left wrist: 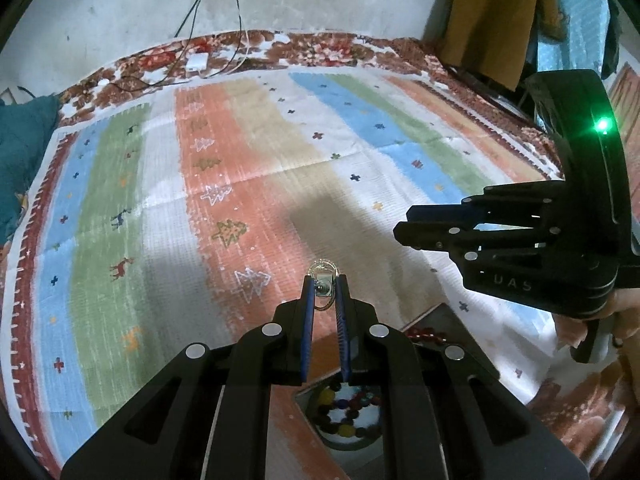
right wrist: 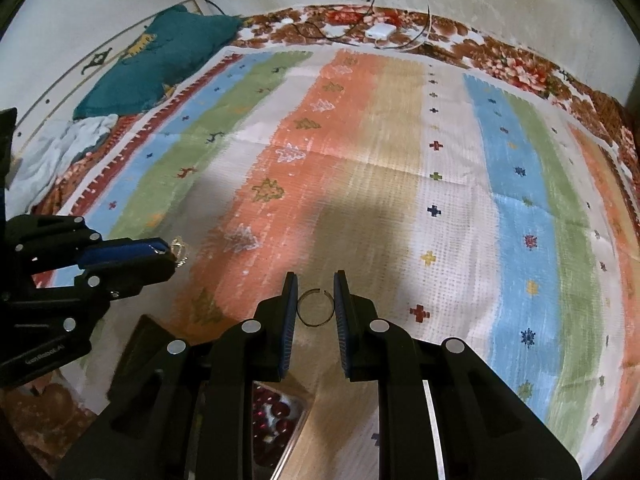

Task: Organize jewelry
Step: 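Carry the charm and ring over the tin, drop them in and open both tools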

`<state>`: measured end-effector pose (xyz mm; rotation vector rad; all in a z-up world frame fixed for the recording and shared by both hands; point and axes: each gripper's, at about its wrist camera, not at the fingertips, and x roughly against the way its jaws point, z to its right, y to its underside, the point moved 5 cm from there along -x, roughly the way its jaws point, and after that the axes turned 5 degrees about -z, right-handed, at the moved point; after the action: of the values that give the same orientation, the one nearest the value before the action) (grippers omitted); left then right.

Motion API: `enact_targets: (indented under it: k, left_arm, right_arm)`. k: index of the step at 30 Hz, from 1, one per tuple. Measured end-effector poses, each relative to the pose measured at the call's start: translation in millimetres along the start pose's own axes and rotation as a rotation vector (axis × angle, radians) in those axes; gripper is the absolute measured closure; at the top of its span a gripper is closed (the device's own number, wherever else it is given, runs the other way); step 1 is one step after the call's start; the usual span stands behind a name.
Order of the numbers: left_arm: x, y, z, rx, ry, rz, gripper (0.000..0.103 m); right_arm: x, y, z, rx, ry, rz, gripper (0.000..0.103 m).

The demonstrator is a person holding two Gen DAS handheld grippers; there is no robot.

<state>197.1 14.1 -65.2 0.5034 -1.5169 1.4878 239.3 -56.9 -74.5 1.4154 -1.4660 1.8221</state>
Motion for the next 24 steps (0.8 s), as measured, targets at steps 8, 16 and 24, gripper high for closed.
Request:
enact_targets:
  k: [8,16,24]
  left_arm:
    - [13,8,6,0.006,0.007,0.02,0.093]
    - [25,14,12,0.018,0.019,0.045,0.093]
    - [35,23,18,0.033,0.035,0.055,0.093]
  right_arm:
    - [15,8,-7,0.007,-0.02,0.022,0.084]
    - [28,18,-14,0.021,-0.041,0.038,0.084]
    - [40,31,-24,0.039,-0.057,0.048,0.084]
